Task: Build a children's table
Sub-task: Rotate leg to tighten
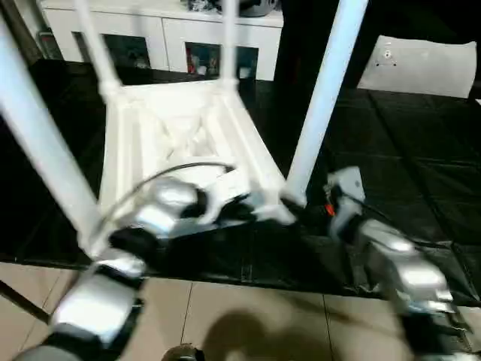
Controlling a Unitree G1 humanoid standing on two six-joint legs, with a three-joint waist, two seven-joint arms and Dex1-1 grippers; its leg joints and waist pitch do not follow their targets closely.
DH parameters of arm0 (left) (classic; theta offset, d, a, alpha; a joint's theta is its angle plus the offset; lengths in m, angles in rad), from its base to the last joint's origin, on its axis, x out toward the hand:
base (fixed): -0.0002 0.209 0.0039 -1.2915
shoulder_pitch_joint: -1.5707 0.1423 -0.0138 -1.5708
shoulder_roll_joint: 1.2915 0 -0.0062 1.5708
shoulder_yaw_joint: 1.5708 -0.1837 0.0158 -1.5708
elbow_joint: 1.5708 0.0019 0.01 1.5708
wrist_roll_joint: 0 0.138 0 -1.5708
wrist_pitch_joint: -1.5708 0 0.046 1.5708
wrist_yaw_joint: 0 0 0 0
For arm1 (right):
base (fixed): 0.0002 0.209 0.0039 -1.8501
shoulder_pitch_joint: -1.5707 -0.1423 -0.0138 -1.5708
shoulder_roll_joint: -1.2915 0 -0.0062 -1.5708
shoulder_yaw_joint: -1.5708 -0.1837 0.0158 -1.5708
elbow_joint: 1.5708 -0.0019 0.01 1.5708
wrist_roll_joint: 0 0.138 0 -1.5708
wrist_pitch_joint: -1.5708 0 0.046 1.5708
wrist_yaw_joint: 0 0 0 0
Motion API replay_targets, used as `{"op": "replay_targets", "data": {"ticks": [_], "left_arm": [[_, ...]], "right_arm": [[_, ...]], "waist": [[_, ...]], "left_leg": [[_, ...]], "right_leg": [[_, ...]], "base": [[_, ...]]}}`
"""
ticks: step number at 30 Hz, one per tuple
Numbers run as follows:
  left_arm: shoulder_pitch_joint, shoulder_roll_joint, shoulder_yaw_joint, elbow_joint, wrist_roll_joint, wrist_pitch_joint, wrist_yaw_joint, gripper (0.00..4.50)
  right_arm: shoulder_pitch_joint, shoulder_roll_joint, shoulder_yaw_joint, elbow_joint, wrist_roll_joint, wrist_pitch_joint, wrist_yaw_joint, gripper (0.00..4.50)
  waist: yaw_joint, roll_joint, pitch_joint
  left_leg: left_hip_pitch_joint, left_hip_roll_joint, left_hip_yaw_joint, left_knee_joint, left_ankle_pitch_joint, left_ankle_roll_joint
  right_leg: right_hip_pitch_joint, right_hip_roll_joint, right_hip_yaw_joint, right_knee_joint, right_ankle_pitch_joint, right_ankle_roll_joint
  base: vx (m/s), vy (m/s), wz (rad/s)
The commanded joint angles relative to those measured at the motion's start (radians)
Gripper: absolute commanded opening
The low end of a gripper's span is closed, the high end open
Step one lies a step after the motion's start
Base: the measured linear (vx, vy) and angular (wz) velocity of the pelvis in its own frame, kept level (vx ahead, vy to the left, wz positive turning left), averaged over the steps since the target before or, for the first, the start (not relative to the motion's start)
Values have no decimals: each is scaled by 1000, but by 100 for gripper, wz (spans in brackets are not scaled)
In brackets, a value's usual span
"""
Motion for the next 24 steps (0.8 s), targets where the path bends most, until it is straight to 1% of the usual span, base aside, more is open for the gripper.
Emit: {"op": "replay_targets", "data": {"ticks": [1,2,3,4,5,6,7,8,9,10,11,13,14,16,19,20,21,22,23,24], "left_arm": [[-8,-16,-14,-49,-39,-29,-72,0],[-12,4,-25,-50,-44,-39,-140,0],[-13,6,-26,-49,-44,-40,-146,0],[-15,12,-30,-47,-43,-44,-163,0],[-20,25,-45,-41,-33,-70,-197,0],[-23,31,-50,-35,-31,-82,-219,0],[-24,35,-54,-31,-31,-90,-235,0],[-27,43,-61,-30,-32,-107,-278,0],[-28,47,-64,-30,-31,-110,-293,0],[-28,47,-64,-30,-31,-110,-293,0],[-29,51,-68,-30,-27,-115,-305,0],[-31,55,-72,-29,-21,-121,-316,0],[-34,62,-80,-29,-19,-130,-335,0],[-36,66,-86,-29,-23,-136,-345,0],[-39,76,-115,-34,-44,-140,-348,0],[-39,77,-121,-34,-44,-145,-348,0],[-39,77,-121,-34,-44,-145,-348,0],[-40,78,-124,-33,-44,-149,-348,0],[-42,79,-127,-29,-43,-154,-348,0],[-43,79,-129,-27,-43,-157,-348,0]], "right_arm": [[-7,-24,26,-15,9,-23,65,440],[-11,-71,55,-8,5,-45,149,440],[-12,-75,57,-8,4,-48,156,440],[-13,-87,66,-6,2,-56,178,440],[-16,-111,85,4,-8,-78,221,440],[-18,-124,95,8,-9,-86,250,440],[-19,-133,102,10,-8,-91,270,440],[-26,-151,122,26,-17,-108,317,440],[-29,-155,128,34,-21,-115,331,440],[-29,-155,128,34,-21,-115,331,440],[-33,-157,133,42,-23,-116,342,414],[-40,-157,135,52,-21,-113,354,414],[-52,-162,144,66,-9,-112,378,401],[-59,-166,149,74,-1,-113,397,370],[-72,-168,156,92,5,-117,426,365],[-74,-169,159,95,6,-118,435,332],[-74,-169,159,95,6,-118,435,332],[-76,-169,161,98,6,-120,443,327],[-78,-169,164,101,4,-120,453,313],[-79,-170,166,103,3,-120,460,313]], "waist": [[2,1,-63],[9,1,-65],[12,2,-65],[16,2,-66],[19,-2,-68],[19,-4,-67],[21,-3,-67],[23,-6,-66],[24,-7,-66],[27,-5,-66],[31,-5,-66],[33,-6,-66],[35,-8,-66],[36,-6,-66],[37,-7,-66],[37,-7,-68],[37,-7,-68],[38,-7,-69],[38,-6,-69],[38,-7,-69]], "left_leg": [[40,79,-38,-68,-235,19],[41,81,-39,-69,-229,16],[41,81,-39,-67,-229,16],[40,82,-37,-67,-219,16],[39,83,-36,-66,-208,23],[38,83,-36,-66,-201,26],[37,82,-36,-65,-199,31],[35,81,-35,-63,-205,38],[34,81,-36,-63,-204,39],[35,81,-35,-62,-201,40],[37,83,-35,-63,-201,39],[37,83,-35,-64,-200,37],[37,84,-36,-65,-202,35],[37,84,-36,-65,-209,32],[36,83,-35,-65,-212,29],[36,83,-35,-64,-198,31],[35,83,-35,-63,-195,33],[35,83,-35,-63,-188,37],[35,83,-35,-62,-182,41],[35,83,-35,-61,-182,42]], "right_leg": [[19,-108,51,-88,-86,-222],[21,-109,50,-85,-71,-228],[21,-109,49,-84,-66,-230],[23,-107,48,-80,-43,-231],[23,-109,47,-76,-15,-234],[23,-109,47,-74,-2,-236],[23,-110,46,-74,3,-239],[23,-113,46,-77,-17,-237],[25,-115,46,-77,-23,-238],[22,-114,46,-78,-34,-236],[20,-114,46,-78,-44,-236],[20,-113,46,-78,-49,-237],[20,-113,45,-76,-49,-238],[19,-115,45,-78,-63,-236],[20,-114,45,-77,-66,-238],[20,-114,44,-74,-47,-239],[20,-113,44,-73,-40,-241],[21,-114,44,-72,-29,-242],[21,-114,43,-71,-18,-243],[21,-113,43,-71,-15,-244]], "base": [[0,0,0],[0,0,0],[0,0,0],[0,0,0],[0,0,0],[0,0,0],[0,0,0],[0,0,0],[0,0,0],[0,0,0],[0,0,0],[0,0,0],[0,0,0],[0,0,0],[0,0,0],[0,0,0],[0,0,0],[0,0,0],[0,0,0],[0,0,0]]}}
